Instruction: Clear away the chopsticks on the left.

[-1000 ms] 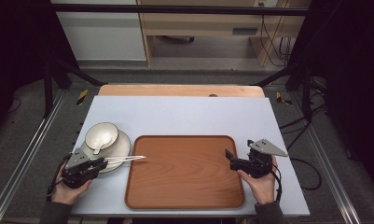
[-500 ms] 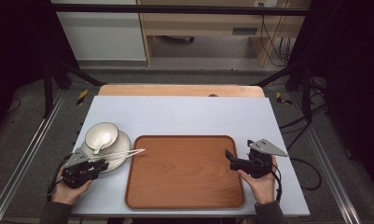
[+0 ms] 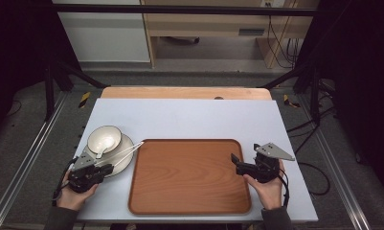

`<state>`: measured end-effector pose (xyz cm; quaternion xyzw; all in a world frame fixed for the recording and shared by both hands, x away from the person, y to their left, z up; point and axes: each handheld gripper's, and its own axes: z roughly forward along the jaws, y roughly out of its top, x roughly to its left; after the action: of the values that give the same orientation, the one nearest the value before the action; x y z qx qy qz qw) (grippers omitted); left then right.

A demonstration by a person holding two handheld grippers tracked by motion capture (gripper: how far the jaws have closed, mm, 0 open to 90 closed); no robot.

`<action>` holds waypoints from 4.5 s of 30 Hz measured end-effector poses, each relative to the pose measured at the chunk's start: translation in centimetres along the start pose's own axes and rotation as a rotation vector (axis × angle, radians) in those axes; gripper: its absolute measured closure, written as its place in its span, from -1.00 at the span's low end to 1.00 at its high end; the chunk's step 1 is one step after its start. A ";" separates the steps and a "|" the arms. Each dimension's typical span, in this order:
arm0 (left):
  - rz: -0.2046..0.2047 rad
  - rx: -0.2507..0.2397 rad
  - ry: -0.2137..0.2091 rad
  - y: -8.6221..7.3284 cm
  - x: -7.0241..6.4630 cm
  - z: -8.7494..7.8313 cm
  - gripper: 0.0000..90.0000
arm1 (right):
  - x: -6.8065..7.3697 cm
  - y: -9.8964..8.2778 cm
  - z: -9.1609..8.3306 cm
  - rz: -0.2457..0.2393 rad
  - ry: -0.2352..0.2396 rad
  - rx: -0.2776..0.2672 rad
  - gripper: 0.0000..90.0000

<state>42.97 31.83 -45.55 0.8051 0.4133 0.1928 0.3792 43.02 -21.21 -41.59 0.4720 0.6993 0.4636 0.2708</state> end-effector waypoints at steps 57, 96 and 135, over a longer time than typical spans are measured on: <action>-0.222 -0.137 0.096 5.3 -9.7 0.5 0.87 | -0.7 -0.1 -0.4 0.026 -0.018 -0.006 -0.88; -0.433 -0.113 0.317 1.1 -13.0 4.9 0.88 | -0.3 -0.3 0.2 0.013 0.012 0.013 -0.85; -0.252 -0.149 0.162 4.3 -12.4 2.3 0.48 | -0.3 -0.4 0.3 0.009 0.008 0.011 -0.85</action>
<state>39.36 19.14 -43.71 0.6983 0.5249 0.2380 0.4245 43.20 -21.38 -42.07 0.4749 0.7007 0.4628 0.2634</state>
